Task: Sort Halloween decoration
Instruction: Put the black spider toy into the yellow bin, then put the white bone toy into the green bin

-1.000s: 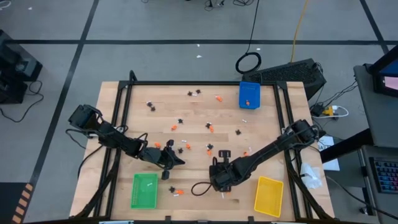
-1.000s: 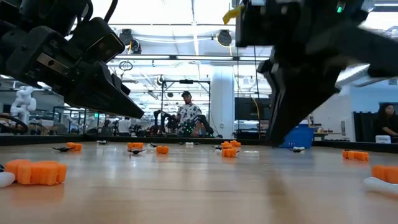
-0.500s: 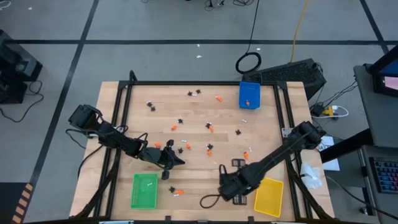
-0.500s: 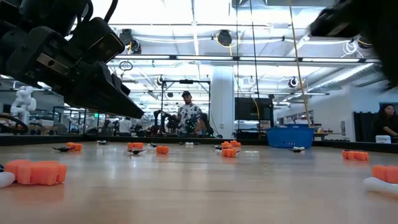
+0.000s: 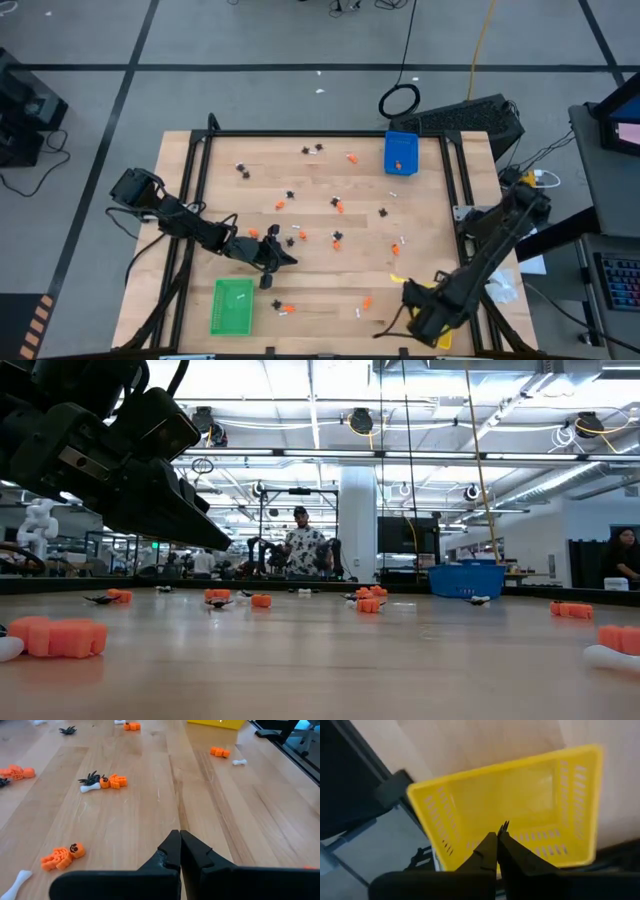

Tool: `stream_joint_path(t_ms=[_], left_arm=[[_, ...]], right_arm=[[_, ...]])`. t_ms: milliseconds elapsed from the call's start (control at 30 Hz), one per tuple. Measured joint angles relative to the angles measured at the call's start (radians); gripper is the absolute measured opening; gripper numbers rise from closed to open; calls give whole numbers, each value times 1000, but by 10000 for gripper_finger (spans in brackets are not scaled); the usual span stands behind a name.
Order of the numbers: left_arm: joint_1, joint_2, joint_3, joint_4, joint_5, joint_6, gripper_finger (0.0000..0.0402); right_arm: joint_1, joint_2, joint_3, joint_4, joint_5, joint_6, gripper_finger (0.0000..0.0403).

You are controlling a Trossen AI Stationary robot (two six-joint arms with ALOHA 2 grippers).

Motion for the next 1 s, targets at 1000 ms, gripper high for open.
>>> stream_joint_path(t_ms=[1000], left_arm=[[244, -101, 326, -892, 92, 135, 0]], right_arm=[[-24, -101, -134, -44, 95, -89, 91]])
